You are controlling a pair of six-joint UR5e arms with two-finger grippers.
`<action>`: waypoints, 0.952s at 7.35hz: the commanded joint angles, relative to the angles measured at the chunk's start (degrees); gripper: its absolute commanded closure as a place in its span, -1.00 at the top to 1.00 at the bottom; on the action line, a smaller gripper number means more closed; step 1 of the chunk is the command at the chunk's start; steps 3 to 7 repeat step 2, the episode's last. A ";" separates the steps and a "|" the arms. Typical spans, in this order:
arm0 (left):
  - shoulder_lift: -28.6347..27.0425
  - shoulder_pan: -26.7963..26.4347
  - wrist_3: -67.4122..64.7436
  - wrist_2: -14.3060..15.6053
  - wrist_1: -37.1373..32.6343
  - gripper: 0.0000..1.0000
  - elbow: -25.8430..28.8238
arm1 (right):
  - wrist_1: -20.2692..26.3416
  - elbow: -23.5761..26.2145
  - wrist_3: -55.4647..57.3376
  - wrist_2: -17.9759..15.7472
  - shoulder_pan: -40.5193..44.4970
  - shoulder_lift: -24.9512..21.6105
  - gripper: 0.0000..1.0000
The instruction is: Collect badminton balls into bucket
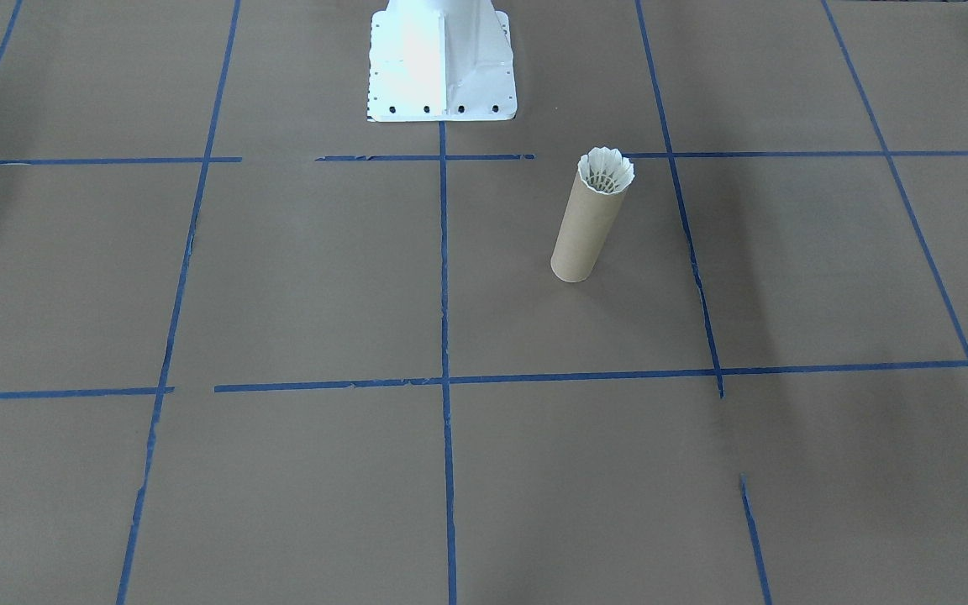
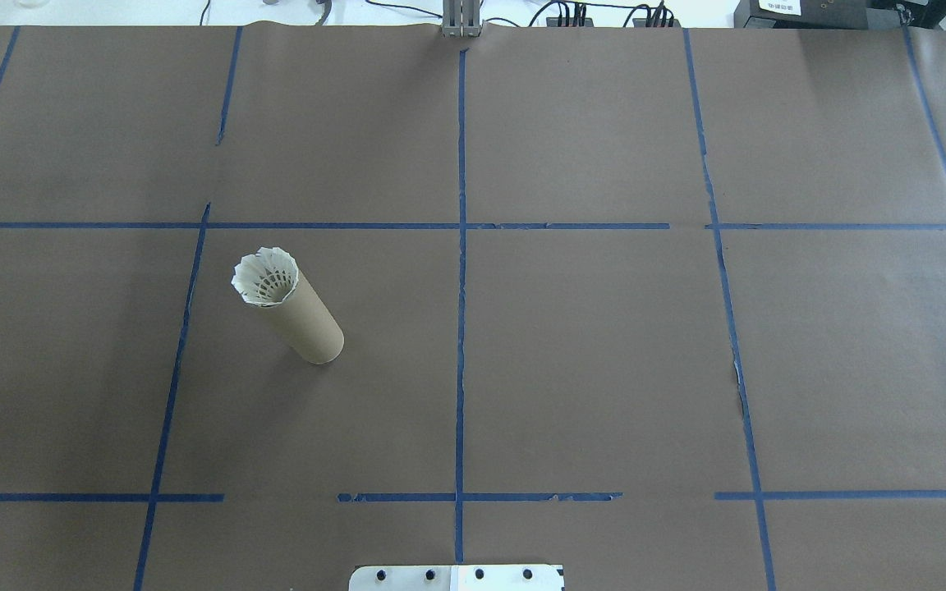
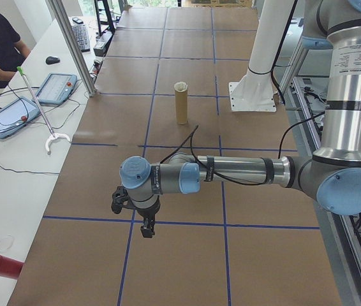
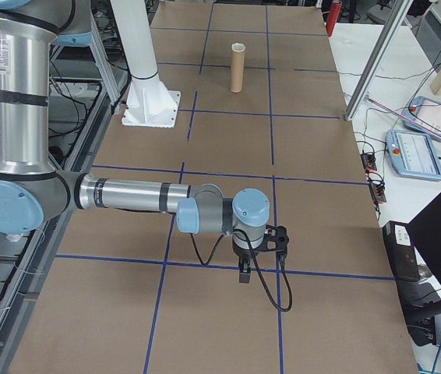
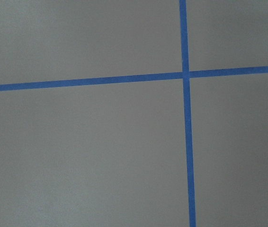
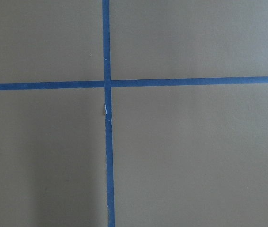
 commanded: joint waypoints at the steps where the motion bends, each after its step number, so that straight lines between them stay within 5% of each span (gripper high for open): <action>1: 0.01 -0.75 0.00 -0.14 0.11 1.00 -0.15 | 0.00 0.00 0.00 0.00 0.00 0.00 1.00; 7: 0.01 -0.75 0.00 -0.14 0.11 1.00 -0.15 | 0.00 0.00 0.00 0.00 0.00 0.00 1.00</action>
